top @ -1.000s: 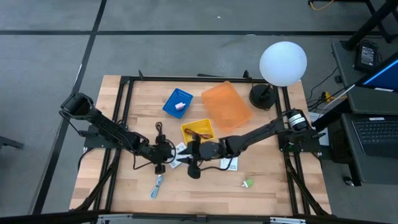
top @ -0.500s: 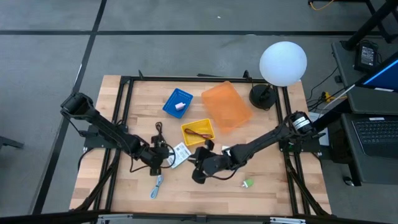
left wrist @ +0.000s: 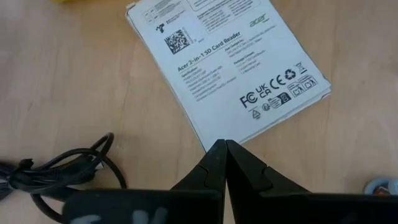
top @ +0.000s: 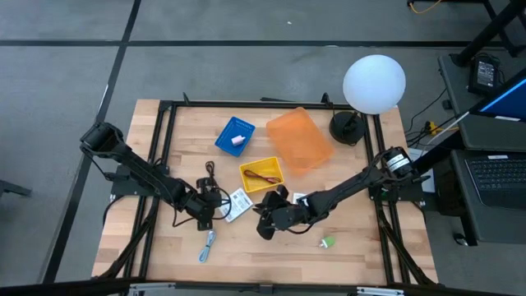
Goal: Pick and place items into bin
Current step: Put the white card reader box into the orange bin
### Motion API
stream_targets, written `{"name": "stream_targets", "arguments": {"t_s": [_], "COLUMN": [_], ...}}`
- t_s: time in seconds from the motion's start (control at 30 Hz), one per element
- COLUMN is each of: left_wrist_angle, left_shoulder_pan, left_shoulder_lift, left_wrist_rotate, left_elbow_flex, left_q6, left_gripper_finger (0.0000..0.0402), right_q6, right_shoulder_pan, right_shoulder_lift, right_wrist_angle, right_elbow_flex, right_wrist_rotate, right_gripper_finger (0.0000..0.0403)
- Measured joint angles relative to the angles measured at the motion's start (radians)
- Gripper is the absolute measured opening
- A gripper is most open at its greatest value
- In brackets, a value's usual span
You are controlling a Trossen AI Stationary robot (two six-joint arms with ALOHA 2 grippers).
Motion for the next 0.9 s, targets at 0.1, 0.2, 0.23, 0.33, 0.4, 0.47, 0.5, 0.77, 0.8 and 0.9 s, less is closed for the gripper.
{"name": "stream_targets", "arguments": {"t_s": [0.1, 0.2, 0.23, 0.33, 0.4, 0.47, 0.5, 0.77, 0.8, 0.9], "left_wrist_angle": [0.0, 0.002, 0.002, 0.006, 0.008, 0.013, 0.018, 0.048, 0.048, 0.045], "left_shoulder_pan": [0.0, 0.0, 0.0, 0.0, 0.0, 0.002, 0.003, 0.003, 0.003, 0.003], "left_shoulder_lift": [0.0, 0.004, 0.006, 0.02, 0.03, 0.04, 0.045, 0.058, 0.058, 0.049], "left_wrist_rotate": [-0.005, -0.006, -0.006, 0.001, 0.0, -0.007, -0.007, -0.01, -0.01, -0.01], "left_elbow_flex": [0.0, 0.0, -0.001, -0.001, -0.001, -0.001, -0.002, -0.002, -0.002, -0.002], "left_q6": [-0.001, -0.011, -0.013, -0.019, -0.019, -0.019, -0.019, -0.011, -0.011, -0.01], "left_gripper_finger": [0.0003, 0.0003, 0.0003, 0.0003, 0.0003, 0.0003, 0.0003, 0.0003, 0.0003, 0.0003], "right_q6": [-0.001, -0.001, -0.001, -0.005, -0.009, -0.011, -0.011, -0.026, -0.026, -0.026], "right_shoulder_pan": [0.0, 0.0, 0.0, 0.0, 0.0, 0.0, 0.0, 0.0, 0.0, 0.0], "right_shoulder_lift": [0.0, 0.0, 0.0, 0.0, 0.0, 0.0, 0.0, 0.0, 0.0, 0.0], "right_wrist_angle": [0.039, 0.06, 0.057, 0.056, 0.055, 0.055, 0.056, 0.056, 0.056, 0.056], "right_elbow_flex": [-0.027, -0.035, -0.036, -0.036, -0.036, -0.036, -0.036, -0.036, -0.036, -0.036], "right_wrist_rotate": [0.0, 0.0, 0.0, 0.0, 0.0, 0.0, 0.0, -0.001, 0.0, -0.001], "right_gripper_finger": [0.0044, 0.0044, 0.0044, 0.0044, 0.0044, 0.0044, 0.0044, 0.0044, 0.0044, 0.0044]}}
